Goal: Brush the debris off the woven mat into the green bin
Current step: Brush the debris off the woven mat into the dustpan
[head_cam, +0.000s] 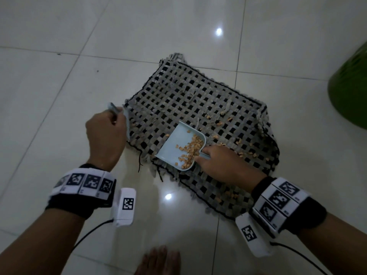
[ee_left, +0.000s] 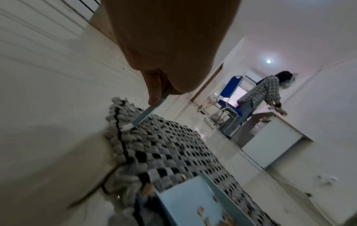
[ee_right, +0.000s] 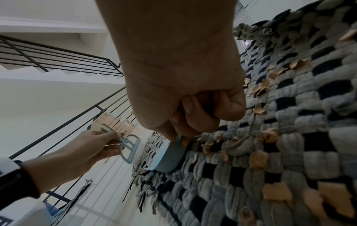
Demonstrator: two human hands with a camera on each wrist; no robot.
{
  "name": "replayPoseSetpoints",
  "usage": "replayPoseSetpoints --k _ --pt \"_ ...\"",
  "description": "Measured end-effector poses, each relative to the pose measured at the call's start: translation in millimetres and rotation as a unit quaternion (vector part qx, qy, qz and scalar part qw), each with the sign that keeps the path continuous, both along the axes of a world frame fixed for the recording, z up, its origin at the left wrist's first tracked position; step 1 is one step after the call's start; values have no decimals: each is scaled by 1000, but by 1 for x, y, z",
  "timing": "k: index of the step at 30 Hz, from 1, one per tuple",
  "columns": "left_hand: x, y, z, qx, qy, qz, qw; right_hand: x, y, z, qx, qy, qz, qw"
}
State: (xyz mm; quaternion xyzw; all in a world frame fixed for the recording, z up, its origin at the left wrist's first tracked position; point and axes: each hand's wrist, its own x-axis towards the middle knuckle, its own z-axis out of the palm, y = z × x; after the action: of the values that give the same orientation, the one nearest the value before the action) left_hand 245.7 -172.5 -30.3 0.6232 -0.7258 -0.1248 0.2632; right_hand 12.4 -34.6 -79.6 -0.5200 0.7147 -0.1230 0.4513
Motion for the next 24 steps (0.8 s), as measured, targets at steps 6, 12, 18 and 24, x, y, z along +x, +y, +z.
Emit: replayPoseSetpoints --k 6,12,18,24 --pt "-18 14 7 -2 64 -25 998 1 0 2 4 -6 -5 1000" --pt "7 -3 3 -17 -24 5 1000 1 1 1 10 -15 -13 1000" --pt "-17 14 1 48 25 -67 996 2 0 3 13 -21 -20 999" --pt "-16 12 6 -7 -17 -94 995 1 1 3 18 -28 -20 999"
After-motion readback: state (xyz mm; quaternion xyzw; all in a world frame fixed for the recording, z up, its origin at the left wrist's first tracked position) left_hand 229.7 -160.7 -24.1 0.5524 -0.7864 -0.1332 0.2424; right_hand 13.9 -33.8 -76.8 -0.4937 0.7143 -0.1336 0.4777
